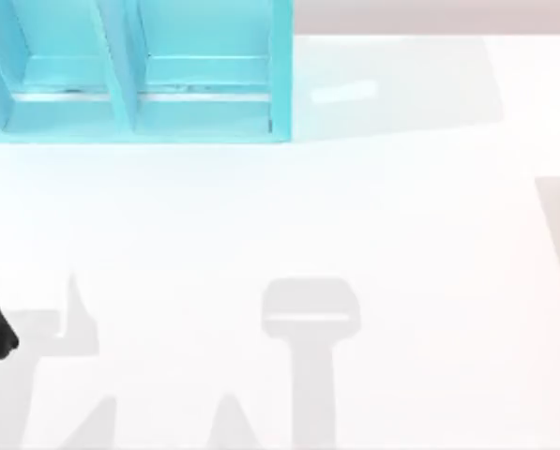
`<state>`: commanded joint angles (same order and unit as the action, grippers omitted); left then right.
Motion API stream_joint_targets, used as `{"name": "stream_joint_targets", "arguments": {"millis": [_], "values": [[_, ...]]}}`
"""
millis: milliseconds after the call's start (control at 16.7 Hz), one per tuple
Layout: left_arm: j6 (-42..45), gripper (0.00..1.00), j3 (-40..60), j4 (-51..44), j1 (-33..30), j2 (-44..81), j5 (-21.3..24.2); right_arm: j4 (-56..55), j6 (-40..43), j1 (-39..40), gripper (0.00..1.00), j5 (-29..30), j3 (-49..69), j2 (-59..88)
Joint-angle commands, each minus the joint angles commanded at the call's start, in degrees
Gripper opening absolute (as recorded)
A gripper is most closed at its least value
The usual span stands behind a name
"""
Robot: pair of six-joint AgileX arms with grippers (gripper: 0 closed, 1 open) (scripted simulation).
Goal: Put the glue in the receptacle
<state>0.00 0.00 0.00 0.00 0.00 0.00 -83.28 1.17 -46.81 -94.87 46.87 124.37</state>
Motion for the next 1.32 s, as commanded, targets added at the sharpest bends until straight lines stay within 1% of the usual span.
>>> {"name": "stream_joint_targets", "arguments": {"millis": [420, 720, 1020, 1320], "values": [[0.0, 1.0, 0.0, 0.0, 0.0, 0.0, 0.0, 1.9, 2.0, -0.6, 0.0, 0.1, -3.6, 0.6], [0.0, 1.0, 0.0, 0.0, 0.0, 0.0, 0.0, 6.3, 5.5, -4.6, 0.0, 0.6, -5.9, 0.6], [0.0, 1.0, 0.0, 0.0, 0.0, 0.0, 0.0, 6.3, 5.6, -4.6, 0.0, 0.6, -5.9, 0.6], [0.0, 1.0, 0.0, 0.0, 0.0, 0.0, 0.0, 6.3, 5.6, -4.6, 0.38, 0.6, -5.9, 0.6]]}}
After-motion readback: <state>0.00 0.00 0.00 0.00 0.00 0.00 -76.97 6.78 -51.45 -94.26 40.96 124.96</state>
